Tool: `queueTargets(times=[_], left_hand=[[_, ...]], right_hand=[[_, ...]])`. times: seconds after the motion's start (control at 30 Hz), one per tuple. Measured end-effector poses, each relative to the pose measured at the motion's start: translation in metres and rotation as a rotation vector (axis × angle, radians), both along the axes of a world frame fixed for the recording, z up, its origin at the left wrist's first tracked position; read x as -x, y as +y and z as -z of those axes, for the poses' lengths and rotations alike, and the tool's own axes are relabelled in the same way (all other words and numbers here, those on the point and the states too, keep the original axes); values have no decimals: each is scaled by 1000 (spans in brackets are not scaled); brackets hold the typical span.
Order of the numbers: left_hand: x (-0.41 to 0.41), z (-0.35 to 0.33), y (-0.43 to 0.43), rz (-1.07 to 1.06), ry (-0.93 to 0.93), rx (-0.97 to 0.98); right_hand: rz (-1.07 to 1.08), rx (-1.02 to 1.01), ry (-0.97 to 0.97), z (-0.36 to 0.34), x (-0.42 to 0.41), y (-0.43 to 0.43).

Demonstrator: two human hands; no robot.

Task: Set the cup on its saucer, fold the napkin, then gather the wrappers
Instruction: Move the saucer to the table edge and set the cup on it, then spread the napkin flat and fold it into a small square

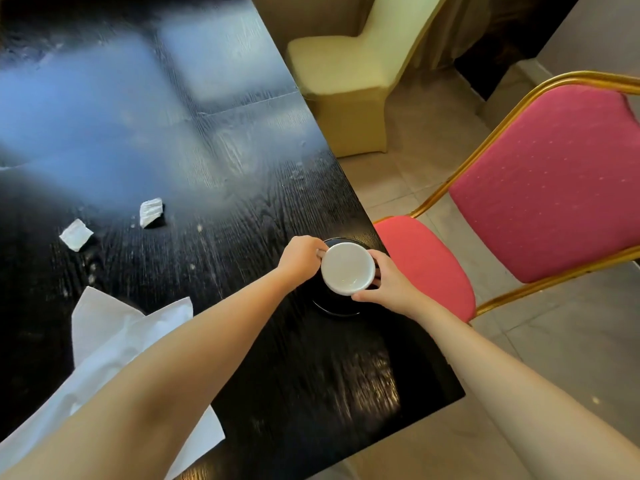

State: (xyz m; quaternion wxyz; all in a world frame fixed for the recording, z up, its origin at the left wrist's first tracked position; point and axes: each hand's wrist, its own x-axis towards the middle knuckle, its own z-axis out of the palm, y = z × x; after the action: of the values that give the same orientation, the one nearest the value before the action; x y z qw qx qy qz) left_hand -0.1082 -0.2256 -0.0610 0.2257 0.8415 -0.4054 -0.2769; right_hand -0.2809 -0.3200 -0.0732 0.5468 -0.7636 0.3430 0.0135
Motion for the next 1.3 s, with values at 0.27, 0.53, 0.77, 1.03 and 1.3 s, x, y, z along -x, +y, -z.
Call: queueTargets(times=[0.27, 0.53, 0.77, 1.03, 1.3], left_hand=[[-7, -4, -15, 33, -7, 36], [-13, -11, -19, 174, -19, 20], [-42, -42, -9, 203, -114, -81], [-78, -103, 52, 312, -203, -475], [-101, -152, 174, 104, 7, -554]], right_hand=[[210, 137, -6, 8, -3, 29], [277, 142, 1, 12, -4, 44], [13, 162, 225, -32, 3, 11], [-533, 347, 492, -125, -59, -15], [-853, 211, 599, -174, -158, 55]])
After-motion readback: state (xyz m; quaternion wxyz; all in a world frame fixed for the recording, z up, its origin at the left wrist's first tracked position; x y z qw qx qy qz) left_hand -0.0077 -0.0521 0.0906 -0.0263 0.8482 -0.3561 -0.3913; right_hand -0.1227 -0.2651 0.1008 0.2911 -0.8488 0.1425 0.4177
